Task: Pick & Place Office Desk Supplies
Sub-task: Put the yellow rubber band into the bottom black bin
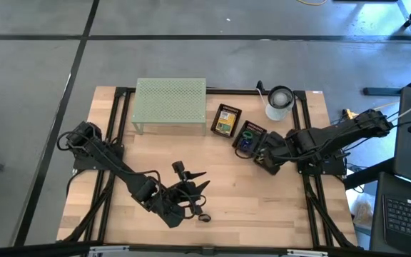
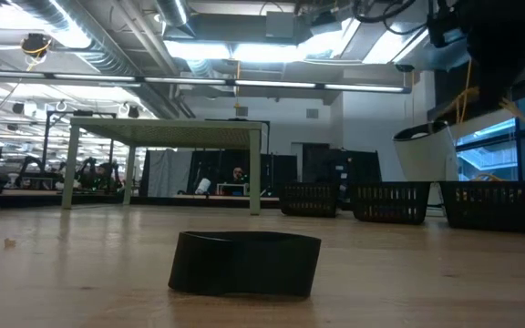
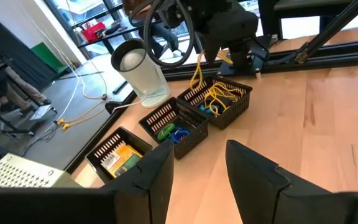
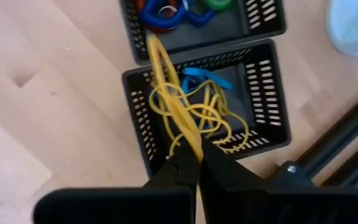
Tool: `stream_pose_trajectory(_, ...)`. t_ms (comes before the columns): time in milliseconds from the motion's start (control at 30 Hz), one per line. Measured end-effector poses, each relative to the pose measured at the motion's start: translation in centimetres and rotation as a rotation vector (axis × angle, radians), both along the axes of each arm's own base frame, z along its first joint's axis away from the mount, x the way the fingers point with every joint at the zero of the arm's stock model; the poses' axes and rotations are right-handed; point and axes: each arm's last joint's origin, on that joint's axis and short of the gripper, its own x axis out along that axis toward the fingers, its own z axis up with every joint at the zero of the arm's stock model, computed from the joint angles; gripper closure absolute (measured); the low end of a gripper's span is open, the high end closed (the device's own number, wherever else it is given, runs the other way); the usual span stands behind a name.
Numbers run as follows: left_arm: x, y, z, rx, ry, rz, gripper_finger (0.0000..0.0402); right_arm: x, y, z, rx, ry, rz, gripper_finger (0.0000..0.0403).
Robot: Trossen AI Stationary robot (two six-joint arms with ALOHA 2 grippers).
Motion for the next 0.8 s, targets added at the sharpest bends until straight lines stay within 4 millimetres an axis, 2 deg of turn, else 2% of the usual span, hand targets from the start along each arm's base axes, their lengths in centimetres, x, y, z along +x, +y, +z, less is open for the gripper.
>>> stream_pose_trajectory(167, 0.0, -0.1, 0.0, 0.000, 0.000, -0.002, 0.0261, -0.2, -0.1, 0.0, -0.029, 0.010, -0.015, 0.0401)
stream_pose_trajectory(300, -0.2, -0.3, 0.0, 0.000, 0.000, -0.008, 0.0261, -0.3, -0.3, -0.1, -0.056, -0.011, -0.112, 0.0401)
stream_pose_trajectory(633, -0.5, -0.8, 0.0, 0.004, 0.003, -0.026, 0.0261, -1.5, -1.1, -3.6, -0.116, 0.022, -0.378, 0.0399)
stream_pose_trajectory(800, -0.5, -0.8, 0.0, 0.005, 0.004, -0.026, 0.0261, -1.6, -1.7, -4.6, -0.177, -0.067, -0.575, 0.0399)
